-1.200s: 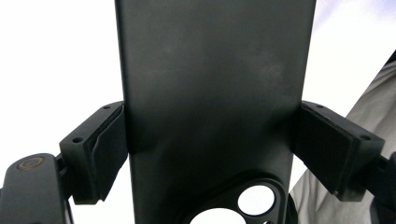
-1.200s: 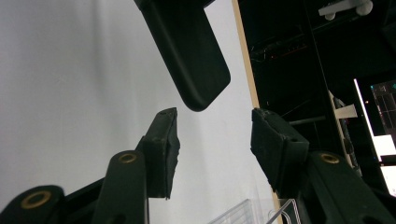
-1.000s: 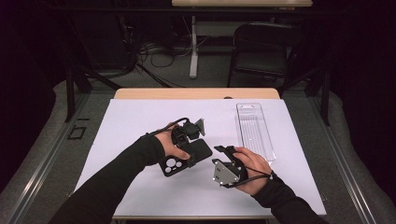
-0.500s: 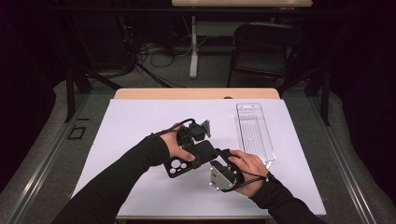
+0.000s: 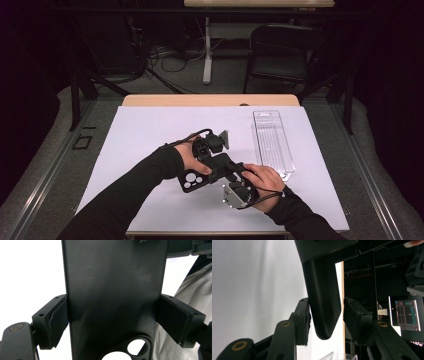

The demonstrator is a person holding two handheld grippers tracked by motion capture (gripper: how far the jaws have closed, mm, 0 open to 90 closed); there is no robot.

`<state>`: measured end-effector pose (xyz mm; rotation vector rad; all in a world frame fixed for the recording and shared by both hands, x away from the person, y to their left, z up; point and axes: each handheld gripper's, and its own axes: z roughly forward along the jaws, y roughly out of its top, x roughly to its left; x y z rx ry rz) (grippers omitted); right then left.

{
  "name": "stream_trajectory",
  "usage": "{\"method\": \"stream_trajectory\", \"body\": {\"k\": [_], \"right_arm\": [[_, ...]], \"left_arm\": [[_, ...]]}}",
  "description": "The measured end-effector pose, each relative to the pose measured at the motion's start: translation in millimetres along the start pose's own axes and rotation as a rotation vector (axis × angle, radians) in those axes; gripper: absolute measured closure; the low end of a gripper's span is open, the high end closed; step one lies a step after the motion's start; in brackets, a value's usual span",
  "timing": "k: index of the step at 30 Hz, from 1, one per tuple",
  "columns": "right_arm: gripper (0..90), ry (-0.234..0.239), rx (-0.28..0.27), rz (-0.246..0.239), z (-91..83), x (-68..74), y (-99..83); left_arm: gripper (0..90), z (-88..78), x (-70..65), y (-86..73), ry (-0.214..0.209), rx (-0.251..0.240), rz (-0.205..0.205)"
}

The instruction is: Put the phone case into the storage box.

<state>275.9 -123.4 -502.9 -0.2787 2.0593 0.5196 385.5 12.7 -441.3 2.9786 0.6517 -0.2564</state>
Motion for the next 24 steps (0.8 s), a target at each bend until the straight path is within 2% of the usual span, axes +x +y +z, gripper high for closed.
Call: {"method": "stream_trajectory", "body": {"k": [9, 16, 19, 24], "right_arm": [[59.0, -0.014, 0.002, -0.05, 1.6, 1.8, -0.2], [61.5, -0.028, 0.007, -0.067, 1.9, 3.3, -0.1], [63.0, -0.025, 0.02, -0.09, 1.7, 2.4, 0.1], [65.4, -0.039, 0.009, -0.104, 3.1, 4.0, -0.5]], "left_arm": [[14.3, -0.1, -3.2, 2.8, -0.03, 0.002, -0.008], [14.3, -0.5, -2.8, 4.6, -0.066, 0.008, -0.027], [14.3, -0.7, -2.8, 4.7, -0.068, 0.008, -0.028], [14.3, -0.8, -2.8, 4.8, -0.072, 0.008, -0.029]]}}
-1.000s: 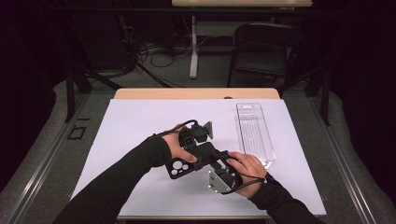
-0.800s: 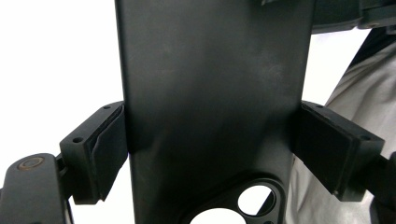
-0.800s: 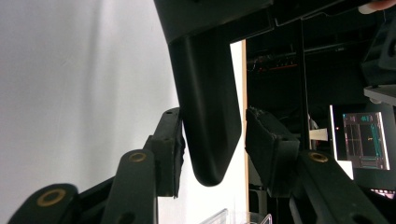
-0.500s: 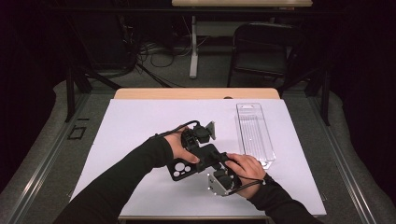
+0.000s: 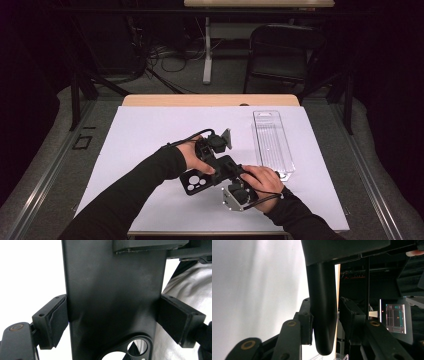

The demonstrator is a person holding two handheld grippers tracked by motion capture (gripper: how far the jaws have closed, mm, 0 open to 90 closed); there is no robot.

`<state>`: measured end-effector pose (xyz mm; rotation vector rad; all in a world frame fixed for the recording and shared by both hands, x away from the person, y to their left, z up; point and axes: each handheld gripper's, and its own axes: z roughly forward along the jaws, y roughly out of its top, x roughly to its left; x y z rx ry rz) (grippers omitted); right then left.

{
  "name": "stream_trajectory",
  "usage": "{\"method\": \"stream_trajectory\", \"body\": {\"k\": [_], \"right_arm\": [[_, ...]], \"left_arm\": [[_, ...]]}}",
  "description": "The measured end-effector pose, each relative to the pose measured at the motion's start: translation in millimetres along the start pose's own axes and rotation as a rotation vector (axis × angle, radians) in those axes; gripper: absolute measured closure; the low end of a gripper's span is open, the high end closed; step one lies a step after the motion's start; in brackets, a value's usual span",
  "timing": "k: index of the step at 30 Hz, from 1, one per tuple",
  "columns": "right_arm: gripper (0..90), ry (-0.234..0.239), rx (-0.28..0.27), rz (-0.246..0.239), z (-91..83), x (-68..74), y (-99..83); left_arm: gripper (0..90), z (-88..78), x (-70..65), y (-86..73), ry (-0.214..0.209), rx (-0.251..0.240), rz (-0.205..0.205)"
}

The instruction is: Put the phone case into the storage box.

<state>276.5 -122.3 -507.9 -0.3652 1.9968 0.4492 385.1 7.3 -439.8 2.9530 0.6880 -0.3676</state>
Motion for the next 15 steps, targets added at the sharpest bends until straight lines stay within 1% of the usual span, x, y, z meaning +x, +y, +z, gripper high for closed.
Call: {"method": "stream_trajectory", "body": {"k": [2, 4, 8, 10, 11, 12, 15], "right_arm": [[66.4, 0.005, 0.009, -0.008, -0.2, 0.0, 0.1], [66.9, -0.004, 0.0, -0.012, 1.0, 0.6, -0.4], [68.3, 0.001, 0.009, -0.022, 0.8, 1.0, -0.1], [69.2, -0.001, 0.008, -0.025, 1.2, 1.7, -0.4], [70.1, 0.004, 0.017, -0.026, 0.9, 1.7, -0.4], [70.1, 0.004, 0.017, -0.026, 0.9, 1.7, -0.4], [71.1, -0.003, 0.016, -0.033, 1.2, 2.2, -0.8]], "left_arm": [[14.3, -0.3, 0.1, 0.1, -0.002, 0.001, 0.001], [14.3, -0.2, 0.3, 0.1, -0.004, 0.002, 0.001], [14.3, 0.1, 0.9, 0.0, -0.011, 0.002, -0.001], [14.3, 0.6, 1.2, 0.1, -0.028, -0.005, 0.001], [14.3, 0.8, 1.2, 0.2, -0.032, -0.003, 0.002], [14.3, 1.3, 1.0, 0.2, -0.028, -0.005, 0.002], [14.3, 1.2, 0.9, 0.5, -0.033, -0.008, 0.001]]}}
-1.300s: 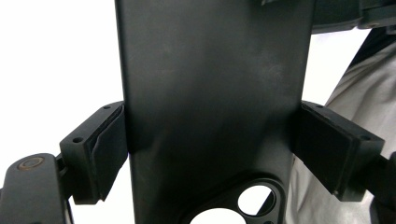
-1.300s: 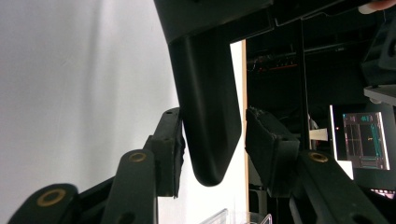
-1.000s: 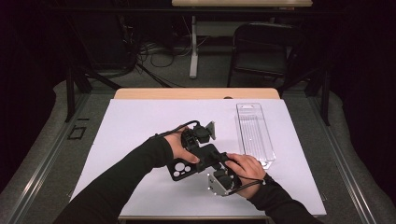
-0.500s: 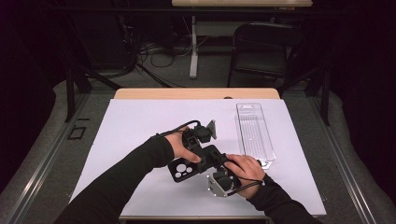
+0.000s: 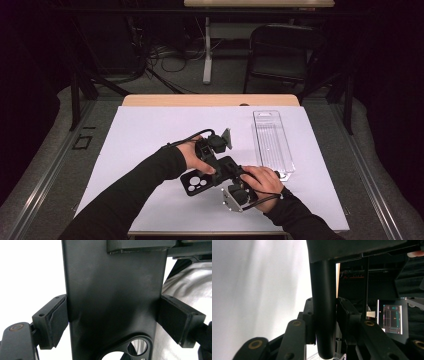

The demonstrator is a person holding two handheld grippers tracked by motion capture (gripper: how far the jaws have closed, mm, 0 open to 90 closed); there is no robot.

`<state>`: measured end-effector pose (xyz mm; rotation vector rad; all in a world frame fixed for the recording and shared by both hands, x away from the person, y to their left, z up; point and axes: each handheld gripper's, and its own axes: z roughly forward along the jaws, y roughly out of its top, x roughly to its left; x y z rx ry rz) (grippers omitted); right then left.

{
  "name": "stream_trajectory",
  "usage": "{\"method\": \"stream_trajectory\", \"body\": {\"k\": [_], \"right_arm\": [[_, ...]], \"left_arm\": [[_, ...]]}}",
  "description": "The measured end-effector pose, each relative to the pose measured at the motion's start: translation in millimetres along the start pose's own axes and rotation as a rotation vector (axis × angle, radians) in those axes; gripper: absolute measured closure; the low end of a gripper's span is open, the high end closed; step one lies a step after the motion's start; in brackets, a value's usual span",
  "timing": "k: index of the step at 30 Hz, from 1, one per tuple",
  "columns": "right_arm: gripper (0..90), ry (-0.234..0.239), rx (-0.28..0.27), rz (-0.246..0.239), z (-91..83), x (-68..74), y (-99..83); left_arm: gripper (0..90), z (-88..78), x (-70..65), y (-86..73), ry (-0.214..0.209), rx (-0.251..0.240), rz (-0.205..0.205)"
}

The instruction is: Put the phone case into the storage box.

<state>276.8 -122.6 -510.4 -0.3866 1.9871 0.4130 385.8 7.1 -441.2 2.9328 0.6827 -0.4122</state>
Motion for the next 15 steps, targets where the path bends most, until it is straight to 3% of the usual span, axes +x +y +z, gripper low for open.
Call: {"method": "stream_trajectory", "body": {"k": [15], "right_arm": [[77.2, -0.013, 0.009, -0.026, 0.7, 1.3, 0.8]], "left_arm": [[14.3, 1.9, 0.8, -0.6, -0.011, 0.005, 0.002]]}}
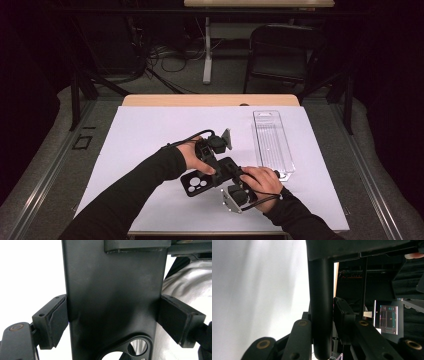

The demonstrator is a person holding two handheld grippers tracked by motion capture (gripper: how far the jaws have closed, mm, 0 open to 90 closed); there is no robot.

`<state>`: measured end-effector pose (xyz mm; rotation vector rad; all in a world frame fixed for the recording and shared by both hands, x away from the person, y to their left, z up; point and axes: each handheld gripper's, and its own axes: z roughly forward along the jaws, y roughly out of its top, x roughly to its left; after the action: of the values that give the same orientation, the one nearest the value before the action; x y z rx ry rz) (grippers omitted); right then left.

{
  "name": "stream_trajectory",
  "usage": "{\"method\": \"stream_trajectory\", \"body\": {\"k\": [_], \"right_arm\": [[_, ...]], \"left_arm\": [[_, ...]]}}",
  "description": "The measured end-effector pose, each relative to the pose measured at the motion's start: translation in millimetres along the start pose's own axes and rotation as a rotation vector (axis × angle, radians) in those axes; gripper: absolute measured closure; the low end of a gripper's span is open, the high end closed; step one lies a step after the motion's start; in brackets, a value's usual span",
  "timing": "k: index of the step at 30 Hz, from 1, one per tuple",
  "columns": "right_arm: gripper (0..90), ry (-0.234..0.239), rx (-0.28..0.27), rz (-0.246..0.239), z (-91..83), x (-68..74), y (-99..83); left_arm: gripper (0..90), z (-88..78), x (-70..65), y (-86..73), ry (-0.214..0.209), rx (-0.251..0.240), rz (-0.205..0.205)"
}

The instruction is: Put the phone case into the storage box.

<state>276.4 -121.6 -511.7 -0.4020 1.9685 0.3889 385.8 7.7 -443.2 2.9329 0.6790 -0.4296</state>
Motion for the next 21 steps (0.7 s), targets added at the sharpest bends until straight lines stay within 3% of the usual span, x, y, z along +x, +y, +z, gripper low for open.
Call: {"method": "stream_trajectory", "body": {"k": [21], "right_arm": [[81.5, -0.019, -0.002, -0.013, 0.0, 2.7, -1.2]], "left_arm": [[14.2, 0.8, 1.6, 0.8, -0.017, 0.0, -0.013]]}}
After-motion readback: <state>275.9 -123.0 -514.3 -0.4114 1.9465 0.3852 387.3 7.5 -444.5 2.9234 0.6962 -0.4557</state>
